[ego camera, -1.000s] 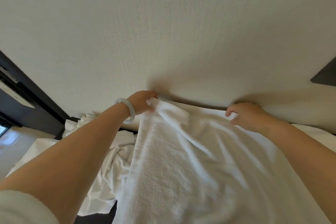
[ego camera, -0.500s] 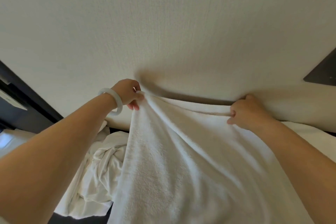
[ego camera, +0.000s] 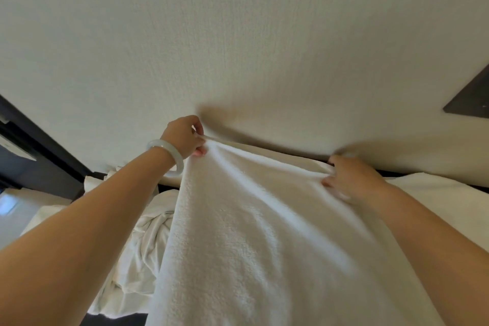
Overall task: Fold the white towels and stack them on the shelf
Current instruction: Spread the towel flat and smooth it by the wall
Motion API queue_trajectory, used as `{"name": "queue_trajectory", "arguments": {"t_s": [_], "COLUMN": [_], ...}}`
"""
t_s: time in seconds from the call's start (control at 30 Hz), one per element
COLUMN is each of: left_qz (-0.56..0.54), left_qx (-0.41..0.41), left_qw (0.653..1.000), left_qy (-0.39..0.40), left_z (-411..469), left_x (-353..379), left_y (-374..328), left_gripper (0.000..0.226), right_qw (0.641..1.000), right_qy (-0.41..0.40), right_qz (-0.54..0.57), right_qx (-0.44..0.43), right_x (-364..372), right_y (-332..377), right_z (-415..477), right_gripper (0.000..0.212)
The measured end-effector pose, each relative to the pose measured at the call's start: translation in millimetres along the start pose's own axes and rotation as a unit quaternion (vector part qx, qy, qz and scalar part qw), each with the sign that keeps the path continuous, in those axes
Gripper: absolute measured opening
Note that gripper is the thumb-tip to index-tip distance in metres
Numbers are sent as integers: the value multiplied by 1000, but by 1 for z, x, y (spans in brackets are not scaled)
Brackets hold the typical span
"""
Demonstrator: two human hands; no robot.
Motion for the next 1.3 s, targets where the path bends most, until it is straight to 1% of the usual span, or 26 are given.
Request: {"name": "queue_trajectory", "arguments": {"t_s": [0.07,0.13,0.2,0.27,0.37,0.43,0.5,0.57,0.6,0.7,0.77,0.8,0.83,0.87,0.9,0.93,0.97,1.0,1.03,1.07,1.1,1.13,1.17,1.23,1.3], "left_qz": [18,35,41,40,28,38,36,18,13,-7,-25,-27,-26,-16,1,23,54,104,164,216,253,278,298,322,333], "left_qx": [16,30,33,32,34,26,1,-30,-42,-54,-47,-40,-27,-9,14,32,52,81,117,150,177,195,203,189,146], "left_qw": [1000,999,999,999,997,994,994,994,993,990,989,990,993,997,999,999,997,991,979,965,951,940,931,925,928], "left_qy": [2,6,3,-15,-66,-101,-108,-102,-107,-134,-137,-129,-111,-79,-43,-23,-25,-38,-39,-25,-1,28,50,71,78], "left_z": [-1,-2,-2,-1,0,2,4,4,3,-1,-6,-9,-13,-18,-26,-37,-50,-66,-85,-103,-119,-128,-131,-121,-109], "left_x": [2,1,-3,-8,-16,-18,-13,-2,3,15,25,31,39,50,63,74,85,97,113,131,150,166,177,181,172], "left_y": [0,-2,-2,-5,-14,-20,-18,-13,-10,6,18,23,26,26,22,17,10,0,-12,-22,-29,-30,-29,-26,-28], "left_gripper": [14,15,11,7,7,9,11,10,9,8,9,10,15,30,48,60,66,65,65,66,69,70,69,65,64], "right_qw": [1000,998,989,972,950,933,912,899,899,911,914,916,921,929,936,941,944,942,942,950,965,977,985,993,994], "right_qy": [13,-4,-60,-138,-239,-273,-285,-276,-265,-236,-229,-215,-196,-180,-172,-183,-215,-251,-268,-248,-193,-138,-104,-80,-73], "right_qz": [18,68,133,185,188,219,279,323,333,326,328,334,334,324,307,283,248,213,181,143,95,48,18,-1,30], "right_qx": [13,18,30,54,75,85,95,106,108,93,70,58,42,22,0,-17,-34,-59,-93,-126,-149,-154,-138,-90,-74], "right_x": [2,-5,-23,-46,-77,-84,-77,-58,-44,-5,9,14,17,19,18,14,10,8,10,21,37,54,65,68,58], "right_y": [-3,-6,-13,-23,-31,-32,-32,-32,-32,-30,-28,-27,-24,-20,-14,-6,2,14,27,40,52,57,55,47,45], "right_z": [5,7,4,-4,-20,-26,-28,-27,-26,-29,-37,-40,-43,-46,-50,-56,-64,-72,-80,-84,-84,-81,-75,-61,-58], "right_gripper": [28,19,18,18,16,14,9,2,4,19,28,36,46,56,66,71,70,65,59,56,58,61,64,67,66]}}
Point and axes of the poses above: each hand's wrist, its own z-axis towards the middle knuckle, its own x-axis out of the palm, y = z × x, the point moved 8 cm from there along z, towards the middle knuckle, and after that the axes turned 2 degrees about z, right-handed, at the moved point
